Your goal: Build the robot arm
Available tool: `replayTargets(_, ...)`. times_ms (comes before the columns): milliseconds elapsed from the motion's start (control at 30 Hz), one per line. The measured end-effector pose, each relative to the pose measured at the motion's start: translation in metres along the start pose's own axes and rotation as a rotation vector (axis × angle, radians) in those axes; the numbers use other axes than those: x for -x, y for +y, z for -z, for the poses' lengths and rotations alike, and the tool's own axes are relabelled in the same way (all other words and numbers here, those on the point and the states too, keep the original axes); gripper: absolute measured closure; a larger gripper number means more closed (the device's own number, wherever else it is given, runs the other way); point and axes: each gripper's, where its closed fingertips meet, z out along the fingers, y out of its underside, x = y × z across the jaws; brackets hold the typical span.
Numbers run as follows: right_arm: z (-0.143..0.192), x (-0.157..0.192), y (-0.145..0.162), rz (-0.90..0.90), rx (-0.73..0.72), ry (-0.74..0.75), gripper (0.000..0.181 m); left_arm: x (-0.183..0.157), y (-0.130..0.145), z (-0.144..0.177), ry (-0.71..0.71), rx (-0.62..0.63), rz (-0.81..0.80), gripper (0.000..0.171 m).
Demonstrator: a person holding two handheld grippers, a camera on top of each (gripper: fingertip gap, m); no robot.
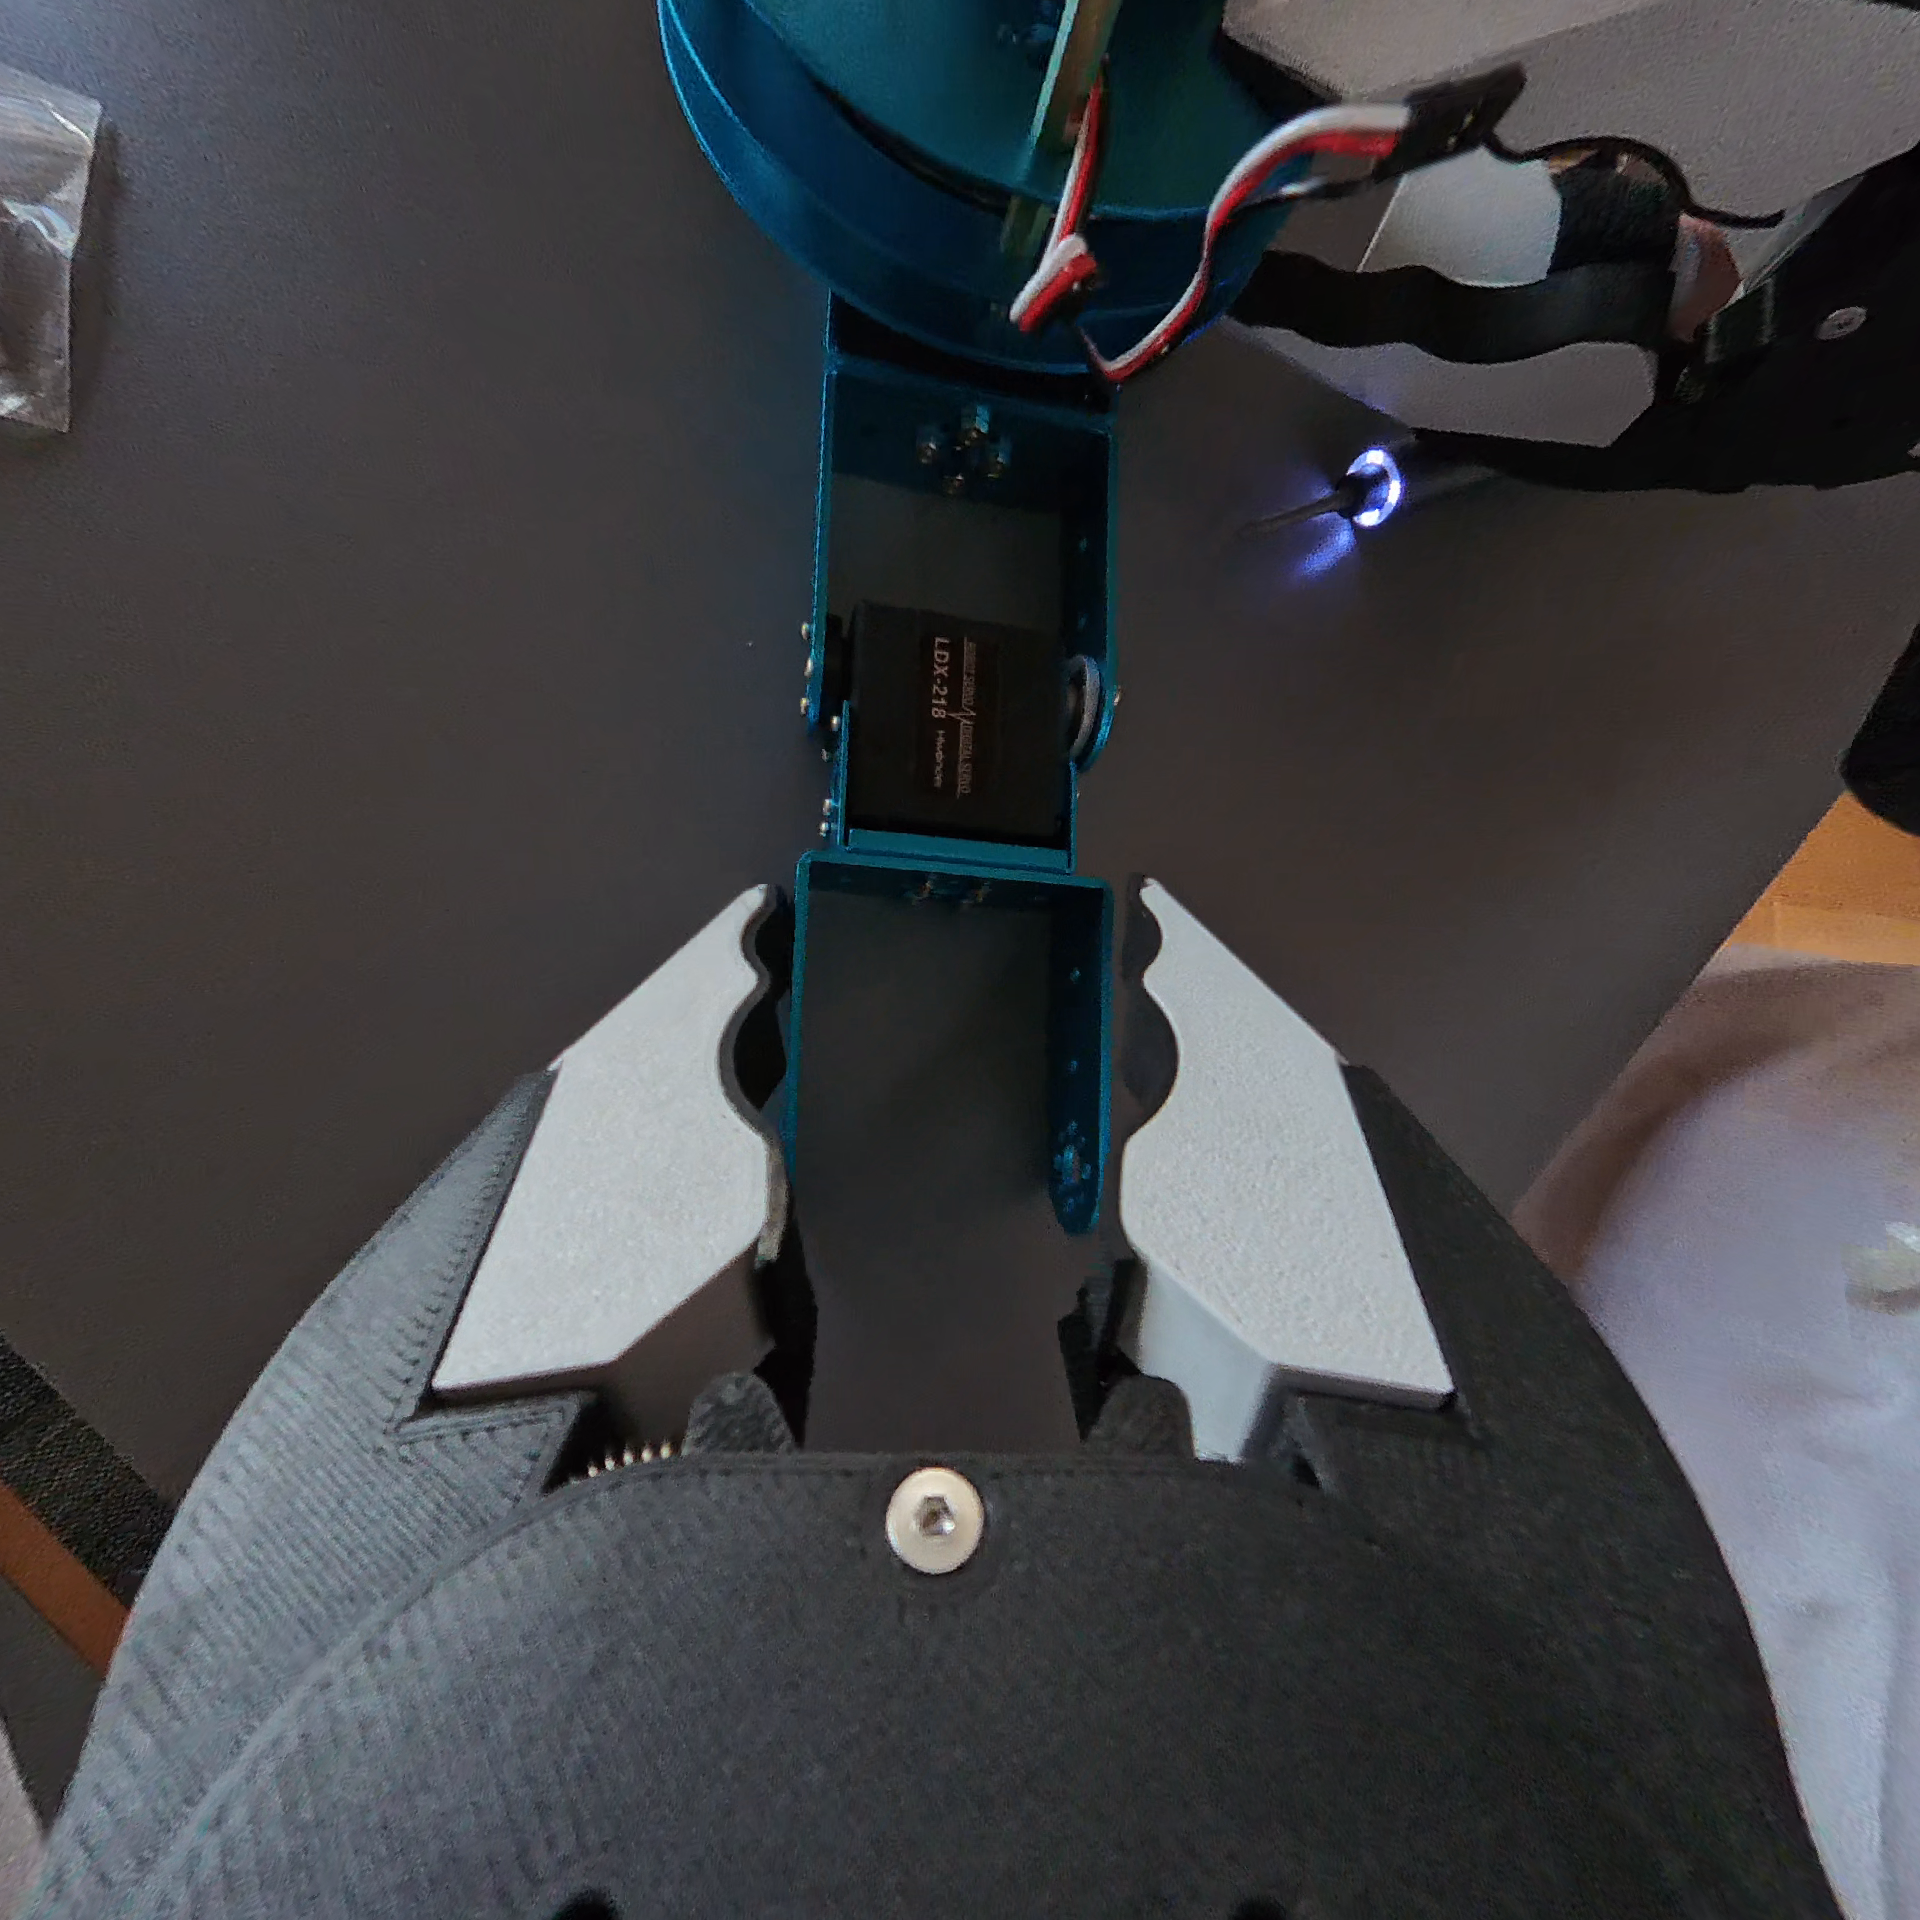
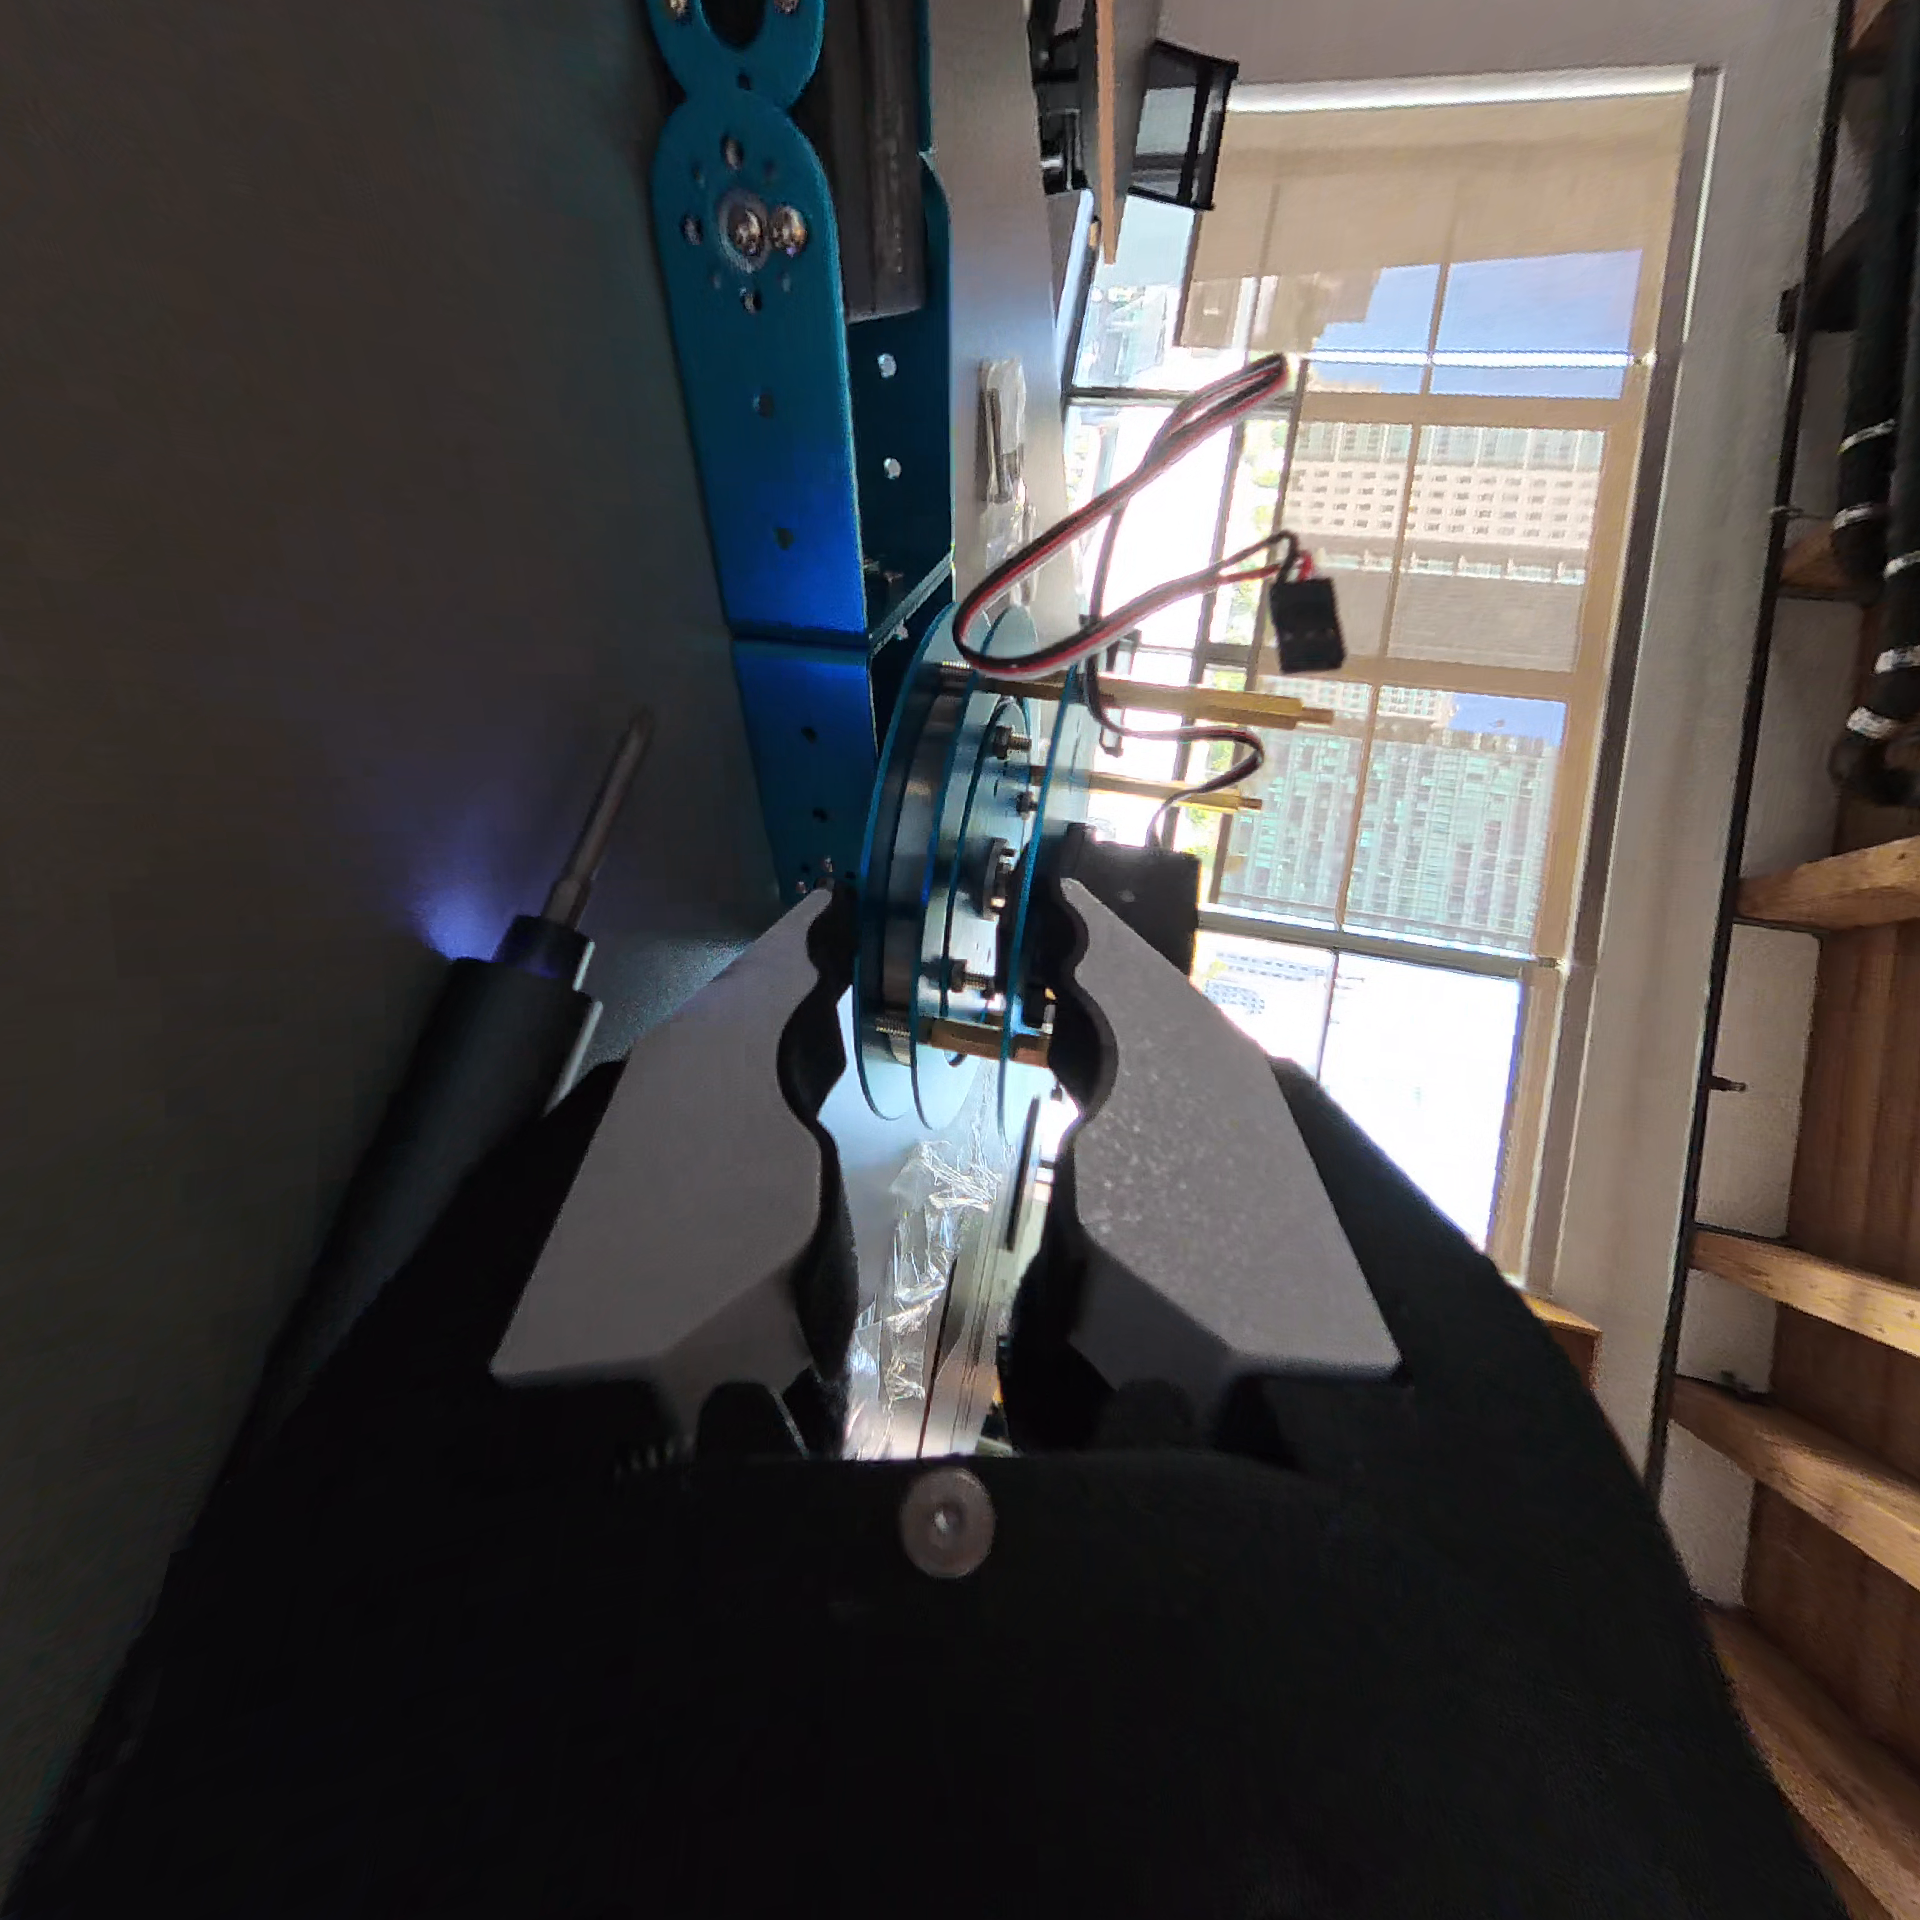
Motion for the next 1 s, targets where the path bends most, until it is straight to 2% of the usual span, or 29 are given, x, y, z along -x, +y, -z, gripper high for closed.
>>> replayTargets(67,0.001,-0.003,-0.001,-0.010,-0.025,-0.053,0.146,0.000,0.001,0.000,0.003,0.019,-0.028,0.109)
replayTargets(133,0.002,-0.009,-0.002,-0.025,-0.029,-0.156,0.147,-0.002,0.000,0.002,0.059,0.036,0.010,0.108)
replayTargets(367,0.003,-0.028,0.000,-0.033,-0.036,-0.677,0.147,-0.023,-0.006,0.009,0.443,0.103,0.229,0.108)
replayTargets(467,-0.003,-0.035,-0.003,-0.003,-0.057,-0.816,0.146,-0.019,-0.010,0.009,0.511,0.111,0.247,0.106)
replayTargets(633,-0.014,-0.044,-0.009,-0.002,-0.031,-0.979,0.146,-0.008,-0.017,0.020,0.476,0.069,0.233,0.098)
replayTargets(800,-0.021,-0.049,-0.012,0.009,0.007,-1.075,0.146,0.000,-0.015,0.033,0.344,-0.010,0.190,0.098)
replayTargets(1000,-0.034,-0.056,-0.015,-0.020,0.051,-1.247,0.146,0.003,-0.004,0.032,0.163,-0.030,0.082,0.099)
